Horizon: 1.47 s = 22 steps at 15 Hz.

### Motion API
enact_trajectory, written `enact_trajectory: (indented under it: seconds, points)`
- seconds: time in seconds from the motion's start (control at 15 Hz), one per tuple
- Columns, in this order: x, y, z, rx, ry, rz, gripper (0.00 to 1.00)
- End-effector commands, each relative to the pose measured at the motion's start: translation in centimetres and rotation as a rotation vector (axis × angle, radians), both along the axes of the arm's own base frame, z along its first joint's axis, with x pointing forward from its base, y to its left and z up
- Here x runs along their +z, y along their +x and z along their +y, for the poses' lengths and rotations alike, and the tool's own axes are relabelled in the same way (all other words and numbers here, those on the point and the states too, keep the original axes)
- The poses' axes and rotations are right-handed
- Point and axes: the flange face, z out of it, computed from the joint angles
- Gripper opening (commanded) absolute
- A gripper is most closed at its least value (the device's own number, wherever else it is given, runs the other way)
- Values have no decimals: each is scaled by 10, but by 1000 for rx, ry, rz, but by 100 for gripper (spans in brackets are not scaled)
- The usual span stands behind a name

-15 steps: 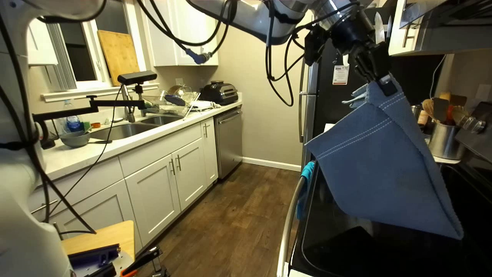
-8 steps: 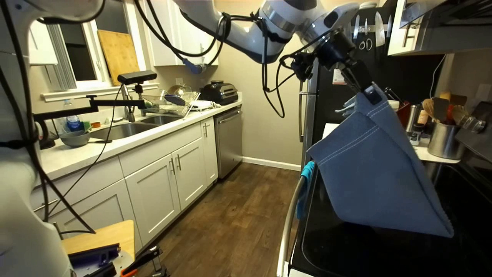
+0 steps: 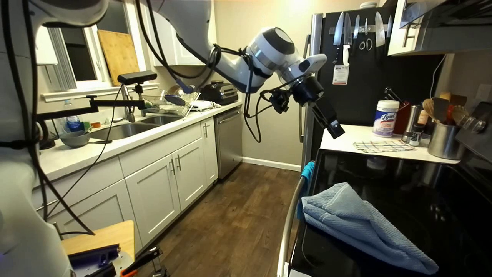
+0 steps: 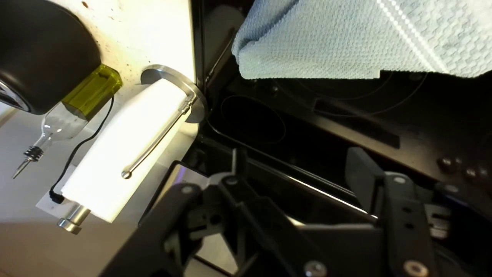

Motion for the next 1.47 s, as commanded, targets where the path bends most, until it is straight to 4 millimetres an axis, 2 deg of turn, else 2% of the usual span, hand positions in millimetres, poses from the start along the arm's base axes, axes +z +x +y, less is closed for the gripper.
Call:
enact_trajectory:
  seconds: [0.0, 0.27, 0.6, 0.87, 1.07, 1.4]
  points:
    - [-10, -8, 3, 27, -12, 36, 97]
    - [-31, -8, 17, 144, 55, 145, 100]
    - [-93, -1, 50, 252, 72, 320, 100]
    - [-135, -1, 66, 327, 56, 418, 100]
    - [-152, -2, 71, 366, 30, 474, 100]
    - [-168, -1, 69, 384, -43, 528, 100]
